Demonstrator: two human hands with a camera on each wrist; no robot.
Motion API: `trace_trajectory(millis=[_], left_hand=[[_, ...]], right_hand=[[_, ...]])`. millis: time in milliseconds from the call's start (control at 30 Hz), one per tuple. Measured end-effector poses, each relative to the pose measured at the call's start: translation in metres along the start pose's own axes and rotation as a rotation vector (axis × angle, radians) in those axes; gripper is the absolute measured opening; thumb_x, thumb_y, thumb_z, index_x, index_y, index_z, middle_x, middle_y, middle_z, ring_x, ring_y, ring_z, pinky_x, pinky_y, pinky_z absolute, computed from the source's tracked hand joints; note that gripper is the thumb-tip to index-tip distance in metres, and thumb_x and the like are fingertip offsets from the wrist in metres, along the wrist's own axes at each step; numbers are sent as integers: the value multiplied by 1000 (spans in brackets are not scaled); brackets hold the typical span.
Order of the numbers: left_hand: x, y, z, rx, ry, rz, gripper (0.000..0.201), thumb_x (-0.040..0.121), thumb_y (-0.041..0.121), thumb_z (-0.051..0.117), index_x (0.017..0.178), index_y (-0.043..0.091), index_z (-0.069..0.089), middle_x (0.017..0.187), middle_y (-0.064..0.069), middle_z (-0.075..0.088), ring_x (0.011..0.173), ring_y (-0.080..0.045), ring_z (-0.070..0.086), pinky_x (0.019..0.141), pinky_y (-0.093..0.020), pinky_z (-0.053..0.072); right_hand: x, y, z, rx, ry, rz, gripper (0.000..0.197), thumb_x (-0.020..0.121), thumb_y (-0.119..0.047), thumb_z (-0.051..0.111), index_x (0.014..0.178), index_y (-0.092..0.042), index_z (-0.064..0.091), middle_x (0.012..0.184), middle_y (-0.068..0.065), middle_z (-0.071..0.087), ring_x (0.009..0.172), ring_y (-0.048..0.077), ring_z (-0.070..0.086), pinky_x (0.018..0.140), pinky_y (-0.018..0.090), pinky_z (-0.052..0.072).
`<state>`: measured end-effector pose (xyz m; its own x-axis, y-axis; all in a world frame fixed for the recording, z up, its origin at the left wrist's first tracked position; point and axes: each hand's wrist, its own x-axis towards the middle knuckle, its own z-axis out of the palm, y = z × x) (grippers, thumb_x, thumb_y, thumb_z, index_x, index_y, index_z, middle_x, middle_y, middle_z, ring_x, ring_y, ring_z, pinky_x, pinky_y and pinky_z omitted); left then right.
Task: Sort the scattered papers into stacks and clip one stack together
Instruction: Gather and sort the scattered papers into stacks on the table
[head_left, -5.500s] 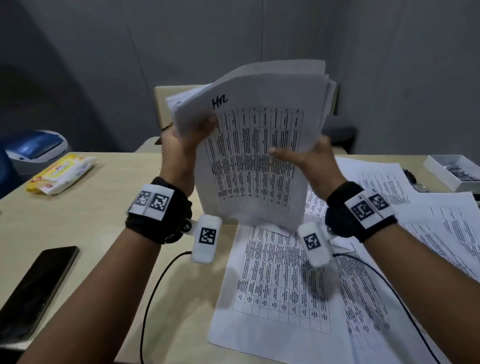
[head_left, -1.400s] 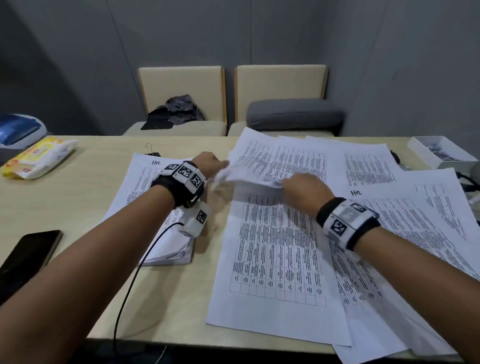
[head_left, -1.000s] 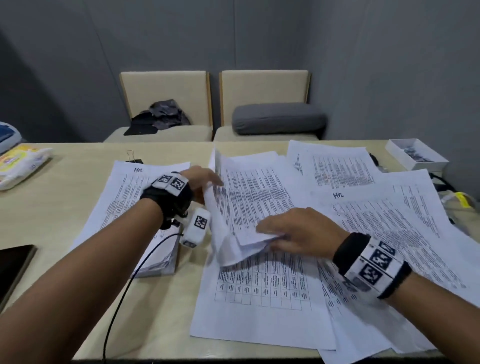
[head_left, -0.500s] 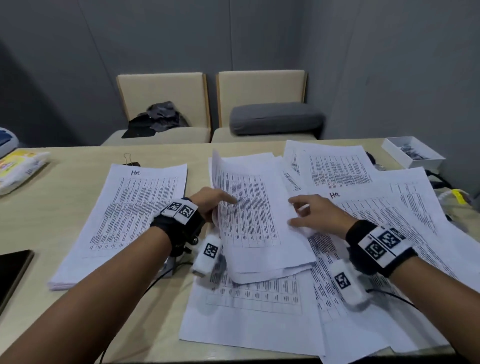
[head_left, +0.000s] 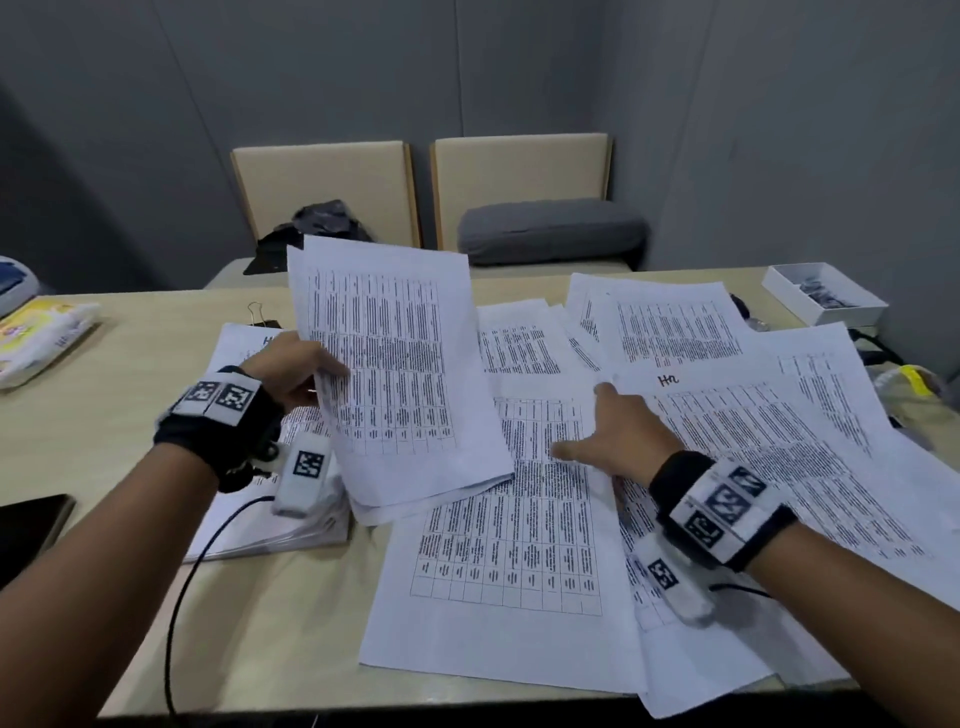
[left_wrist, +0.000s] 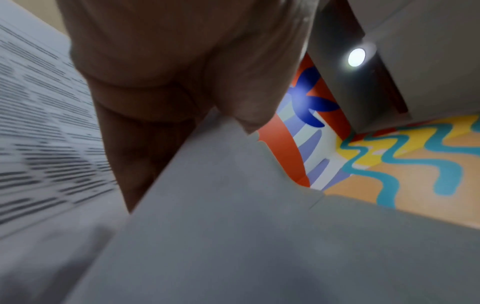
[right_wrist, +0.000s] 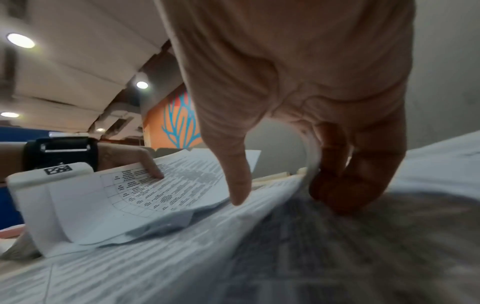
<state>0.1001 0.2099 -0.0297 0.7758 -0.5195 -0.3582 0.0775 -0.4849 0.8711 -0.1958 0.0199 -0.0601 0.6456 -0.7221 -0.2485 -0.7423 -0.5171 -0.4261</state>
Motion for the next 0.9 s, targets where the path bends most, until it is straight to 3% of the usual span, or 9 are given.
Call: trace_trajectory(millis=[100, 167, 233, 333, 467, 567, 733, 833, 900], left_hand=[[6, -15, 4, 96, -34, -84, 45, 74, -9, 65, 118, -15, 56, 120, -36, 60, 107, -52, 62, 88, -65, 50], [10, -25, 6, 98, -48, -111, 46, 73, -8, 66, 117, -16, 55, 119, -37, 60, 106, -53, 62, 88, -66, 50], [9, -29, 8, 101, -57, -113, 46, 73, -8, 66, 116, -17, 55, 119, -37, 60, 105, -52, 62, 87, -66, 50], [5, -29, 7, 90, -26, -105, 40, 78, -11, 63, 116, -18, 54, 119, -38, 59, 106, -52, 62, 89, -64, 51], [7, -27, 6, 67, 14, -49, 42, 75, -9, 63, 115, -16, 55, 121, -41, 55, 96, -49, 64, 88, -68, 48], [-1, -13, 17, 42, -10, 3, 40, 78, -12, 60, 117, -16, 55, 122, -41, 55, 102, -54, 62, 87, -65, 50], [-19, 11, 54, -134, -132, 140, 41, 82, -21, 52, 122, -12, 56, 121, -34, 60, 108, -50, 61, 86, -50, 53], [-24, 14, 75, -235, -208, 129, 41, 84, -20, 50, 122, -6, 57, 116, -28, 65, 101, -43, 65, 75, -43, 59], [-27, 10, 91, -249, -250, 86, 40, 86, -20, 47, 121, -5, 57, 115, -25, 66, 97, -40, 67, 68, -40, 60]], right_hand=[[10, -15, 13, 70, 15, -13, 108, 78, -25, 82, 153, -3, 8, 134, 19, 52, 108, 31, 61, 84, 31, 51], [18, -15, 9, 223, 37, 13, 106, 79, -14, 80, 154, -4, 5, 138, 21, 49, 105, 31, 60, 83, 31, 50], [27, -1, -1, 354, 98, 33, 90, 77, -11, 81, 148, -4, 27, 136, 20, 52, 113, 33, 59, 88, 32, 51], [31, 26, -33, 478, 233, 1, 42, 77, -9, 80, 116, -5, 64, 111, 12, 70, 98, 27, 69, 87, 35, 55], [22, 60, -94, 599, 462, -140, 35, 81, -13, 79, 114, -12, 69, 104, 8, 73, 91, 22, 71, 91, 41, 55], [15, 76, -126, 729, 536, -199, 29, 83, -15, 77, 110, -23, 69, 98, -7, 72, 82, 2, 70, 89, 33, 51], [15, 83, -124, 945, 448, -193, 28, 77, -14, 76, 101, -24, 67, 88, -13, 77, 87, 4, 73, 71, 19, 58], [24, 90, -91, 1008, 315, -89, 31, 83, -9, 73, 112, -16, 63, 111, 3, 74, 94, 15, 72, 76, 30, 61], [29, 97, -65, 907, 237, 4, 63, 76, -22, 82, 131, -10, 53, 129, 12, 64, 107, 25, 66, 85, 39, 57]])
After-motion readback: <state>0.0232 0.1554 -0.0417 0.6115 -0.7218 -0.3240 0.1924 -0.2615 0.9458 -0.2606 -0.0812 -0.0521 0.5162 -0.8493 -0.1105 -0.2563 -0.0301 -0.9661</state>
